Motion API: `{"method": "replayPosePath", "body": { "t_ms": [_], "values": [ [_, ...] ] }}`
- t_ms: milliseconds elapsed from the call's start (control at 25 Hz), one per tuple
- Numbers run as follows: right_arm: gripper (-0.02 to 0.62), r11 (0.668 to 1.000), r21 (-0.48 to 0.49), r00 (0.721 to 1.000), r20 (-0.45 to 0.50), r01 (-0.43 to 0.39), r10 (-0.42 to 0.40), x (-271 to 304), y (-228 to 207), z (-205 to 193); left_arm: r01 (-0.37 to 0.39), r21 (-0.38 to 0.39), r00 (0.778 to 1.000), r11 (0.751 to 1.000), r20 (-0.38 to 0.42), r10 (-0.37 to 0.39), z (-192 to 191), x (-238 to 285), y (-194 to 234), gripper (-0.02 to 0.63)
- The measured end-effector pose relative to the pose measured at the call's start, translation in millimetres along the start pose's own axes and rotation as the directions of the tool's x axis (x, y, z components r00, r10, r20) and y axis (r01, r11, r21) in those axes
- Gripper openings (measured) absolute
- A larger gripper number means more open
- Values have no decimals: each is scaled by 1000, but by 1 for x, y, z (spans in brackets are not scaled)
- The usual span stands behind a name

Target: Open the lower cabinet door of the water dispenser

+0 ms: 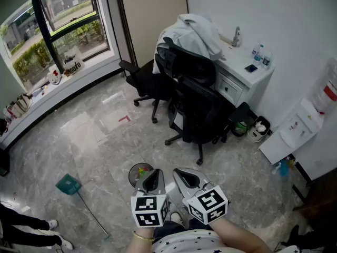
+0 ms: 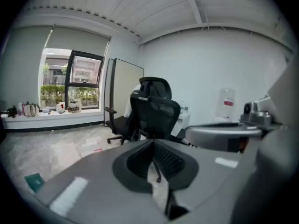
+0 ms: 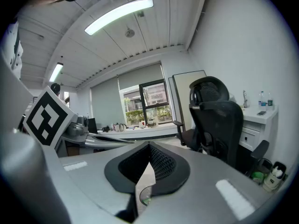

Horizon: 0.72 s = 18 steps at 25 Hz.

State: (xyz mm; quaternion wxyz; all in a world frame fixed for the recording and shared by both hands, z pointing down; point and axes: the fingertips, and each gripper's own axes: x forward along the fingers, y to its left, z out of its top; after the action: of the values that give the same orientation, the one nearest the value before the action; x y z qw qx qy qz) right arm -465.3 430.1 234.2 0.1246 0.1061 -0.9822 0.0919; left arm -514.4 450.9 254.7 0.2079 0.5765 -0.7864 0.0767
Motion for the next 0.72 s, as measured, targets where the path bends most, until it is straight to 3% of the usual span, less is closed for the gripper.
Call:
{"method": "replayPosePath", "body": {
  "t_ms": [320, 480, 720],
  "values": [
    [-3, 983, 51, 984, 6, 177, -178, -61, -120, -9, 147, 58, 989, 987, -40, -145, 15, 76, -106, 6],
    [-5, 956, 92, 960, 3, 279, -281, -100, -195, -13, 250, 98, 968, 963, -63, -245, 27, 123, -180, 6],
    [-5, 911, 105, 916, 1, 399, -402, -169, -302, -15, 386, 85, 921, 919, -102, -377, 33, 190, -296, 6]
  ]
}}
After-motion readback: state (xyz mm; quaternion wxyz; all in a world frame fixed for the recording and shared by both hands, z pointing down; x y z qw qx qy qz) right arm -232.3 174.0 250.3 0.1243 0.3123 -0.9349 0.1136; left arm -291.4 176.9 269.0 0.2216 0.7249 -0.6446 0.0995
